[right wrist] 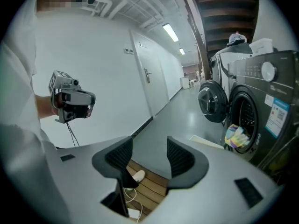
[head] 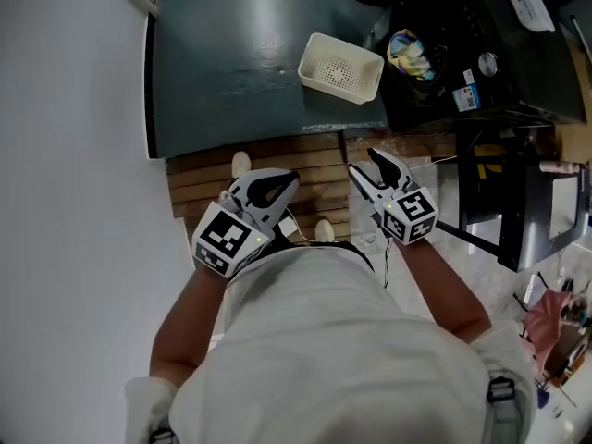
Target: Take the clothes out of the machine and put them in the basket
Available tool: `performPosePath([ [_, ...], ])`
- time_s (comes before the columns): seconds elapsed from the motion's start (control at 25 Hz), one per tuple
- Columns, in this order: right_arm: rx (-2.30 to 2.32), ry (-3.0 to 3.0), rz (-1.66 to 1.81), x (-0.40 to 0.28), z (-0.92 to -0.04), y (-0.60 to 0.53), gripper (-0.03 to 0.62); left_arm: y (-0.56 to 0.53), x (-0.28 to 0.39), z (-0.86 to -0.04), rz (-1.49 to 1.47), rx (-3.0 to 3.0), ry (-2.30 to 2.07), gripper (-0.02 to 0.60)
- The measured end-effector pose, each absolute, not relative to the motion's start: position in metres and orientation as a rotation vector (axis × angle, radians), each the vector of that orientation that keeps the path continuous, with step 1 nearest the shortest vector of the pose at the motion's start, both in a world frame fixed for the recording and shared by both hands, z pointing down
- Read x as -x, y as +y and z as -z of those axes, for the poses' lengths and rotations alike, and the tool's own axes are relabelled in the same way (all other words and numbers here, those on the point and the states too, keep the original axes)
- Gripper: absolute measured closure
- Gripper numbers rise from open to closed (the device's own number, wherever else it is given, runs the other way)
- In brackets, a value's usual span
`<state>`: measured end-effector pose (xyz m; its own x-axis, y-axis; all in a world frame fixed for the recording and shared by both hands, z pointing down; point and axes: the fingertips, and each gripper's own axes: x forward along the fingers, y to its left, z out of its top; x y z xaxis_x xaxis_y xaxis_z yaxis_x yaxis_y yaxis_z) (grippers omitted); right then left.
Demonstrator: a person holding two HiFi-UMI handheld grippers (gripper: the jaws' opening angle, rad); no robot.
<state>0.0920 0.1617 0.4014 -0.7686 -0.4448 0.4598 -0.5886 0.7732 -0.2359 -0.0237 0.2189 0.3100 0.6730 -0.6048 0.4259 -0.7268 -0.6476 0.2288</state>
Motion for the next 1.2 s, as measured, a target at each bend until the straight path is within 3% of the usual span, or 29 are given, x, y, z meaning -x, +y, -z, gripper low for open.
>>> performPosePath([
  [0.36, -1.071, -2.433, -0.553, 0.016, -0.37, 0.047, 0.372, 0.12, 0.152, -0.293, -0.477, -2.593, -0.753, 0.584],
  [0.6, -1.235, -2.315, -0.584, 0.023, -0.36, -0.017, 0.372, 0.074, 0.198, -0.283, -0.578, -2.606, -0.567, 0.584],
  [0.92, -1.448, -2.19, -0.648, -0.037, -0.385, -0.102, 0.344, 0.006, 0.156, -0.281, -0.598, -2.605, -0.384, 0.584],
  [1.2, -1.565, -2.042, -0.731, -0.11, -0.471, -0.184, 0.308, -0.076, 0.105, -0.32, -0.621, -2.564, -0.295, 0.584],
])
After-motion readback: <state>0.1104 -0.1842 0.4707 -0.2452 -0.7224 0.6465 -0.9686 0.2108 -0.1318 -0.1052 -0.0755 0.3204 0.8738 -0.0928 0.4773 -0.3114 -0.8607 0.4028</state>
